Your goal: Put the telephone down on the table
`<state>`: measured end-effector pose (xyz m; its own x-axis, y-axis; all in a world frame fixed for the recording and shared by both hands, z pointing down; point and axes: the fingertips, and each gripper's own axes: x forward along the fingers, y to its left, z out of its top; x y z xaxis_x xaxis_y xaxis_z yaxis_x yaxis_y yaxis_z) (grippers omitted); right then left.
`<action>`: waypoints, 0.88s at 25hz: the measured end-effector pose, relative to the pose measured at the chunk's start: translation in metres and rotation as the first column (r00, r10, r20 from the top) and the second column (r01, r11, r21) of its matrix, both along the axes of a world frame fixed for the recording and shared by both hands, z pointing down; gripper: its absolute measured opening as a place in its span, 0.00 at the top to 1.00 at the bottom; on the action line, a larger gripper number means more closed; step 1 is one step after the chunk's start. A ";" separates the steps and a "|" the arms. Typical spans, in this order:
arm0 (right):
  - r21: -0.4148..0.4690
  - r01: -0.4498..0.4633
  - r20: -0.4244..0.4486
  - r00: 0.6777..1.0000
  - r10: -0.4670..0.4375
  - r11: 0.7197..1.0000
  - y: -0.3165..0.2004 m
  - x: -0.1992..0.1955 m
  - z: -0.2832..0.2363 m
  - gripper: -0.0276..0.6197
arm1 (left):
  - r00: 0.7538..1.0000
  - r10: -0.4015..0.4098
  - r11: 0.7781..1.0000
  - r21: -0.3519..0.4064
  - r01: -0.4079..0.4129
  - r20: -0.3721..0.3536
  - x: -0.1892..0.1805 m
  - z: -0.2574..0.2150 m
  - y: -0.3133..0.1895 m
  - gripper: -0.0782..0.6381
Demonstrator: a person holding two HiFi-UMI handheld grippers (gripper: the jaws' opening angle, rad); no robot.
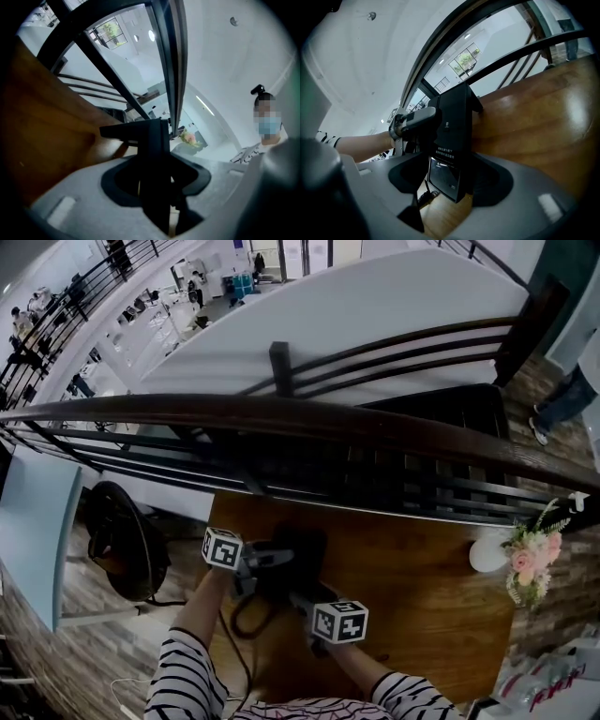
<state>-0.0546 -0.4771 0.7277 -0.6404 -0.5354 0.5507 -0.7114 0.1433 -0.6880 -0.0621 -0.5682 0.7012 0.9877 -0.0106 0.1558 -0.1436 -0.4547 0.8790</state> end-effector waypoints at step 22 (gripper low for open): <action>0.039 0.003 -0.068 0.998 0.000 0.999 0.015 0.004 -0.012 0.54 | 0.966 -0.243 0.968 0.083 0.236 0.085 -0.019 -0.008 -0.007 0.45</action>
<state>-0.0506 -0.4618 0.7158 -0.6028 -0.5563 0.5720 -0.7562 0.1697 -0.6319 -0.0809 -0.5756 0.6929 0.9359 -0.2599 0.2376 -0.3361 -0.4580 0.8229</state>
